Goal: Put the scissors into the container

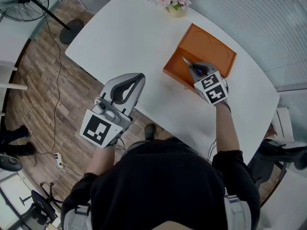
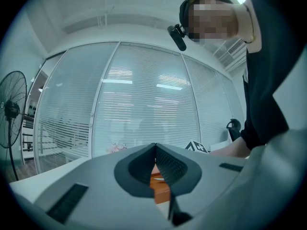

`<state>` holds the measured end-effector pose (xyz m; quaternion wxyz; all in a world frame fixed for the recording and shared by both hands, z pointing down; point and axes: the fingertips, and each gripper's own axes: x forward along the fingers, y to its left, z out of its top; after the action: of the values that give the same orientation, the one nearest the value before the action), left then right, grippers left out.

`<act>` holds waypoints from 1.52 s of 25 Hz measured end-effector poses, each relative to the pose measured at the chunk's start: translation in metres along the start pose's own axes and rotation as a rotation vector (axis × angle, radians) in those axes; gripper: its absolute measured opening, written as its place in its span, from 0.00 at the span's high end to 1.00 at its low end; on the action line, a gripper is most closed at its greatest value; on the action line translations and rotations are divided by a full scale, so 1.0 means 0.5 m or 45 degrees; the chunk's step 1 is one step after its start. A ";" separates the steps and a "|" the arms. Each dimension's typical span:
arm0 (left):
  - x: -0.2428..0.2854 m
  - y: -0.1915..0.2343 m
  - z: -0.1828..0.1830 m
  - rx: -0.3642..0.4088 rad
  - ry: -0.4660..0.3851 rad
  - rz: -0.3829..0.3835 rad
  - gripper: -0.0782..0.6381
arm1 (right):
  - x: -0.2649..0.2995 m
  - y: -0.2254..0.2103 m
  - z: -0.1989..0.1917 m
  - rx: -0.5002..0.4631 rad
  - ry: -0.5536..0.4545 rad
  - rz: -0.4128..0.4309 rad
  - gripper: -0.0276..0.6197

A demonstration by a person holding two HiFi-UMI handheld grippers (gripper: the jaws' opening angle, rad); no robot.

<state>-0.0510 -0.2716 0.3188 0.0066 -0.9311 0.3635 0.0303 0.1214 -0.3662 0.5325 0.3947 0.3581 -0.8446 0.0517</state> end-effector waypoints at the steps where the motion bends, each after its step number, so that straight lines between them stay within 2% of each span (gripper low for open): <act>1: -0.001 0.000 0.000 -0.001 -0.004 -0.003 0.87 | 0.002 0.001 -0.001 -0.001 0.006 0.002 0.86; 38: -0.033 0.031 0.002 0.011 0.011 0.047 0.87 | 0.043 0.009 -0.029 -0.023 0.157 0.057 0.86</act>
<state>-0.0736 -0.2716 0.3189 0.0086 -0.9243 0.3809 0.0249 0.1182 -0.3694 0.5585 0.4479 0.3318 -0.8269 0.0750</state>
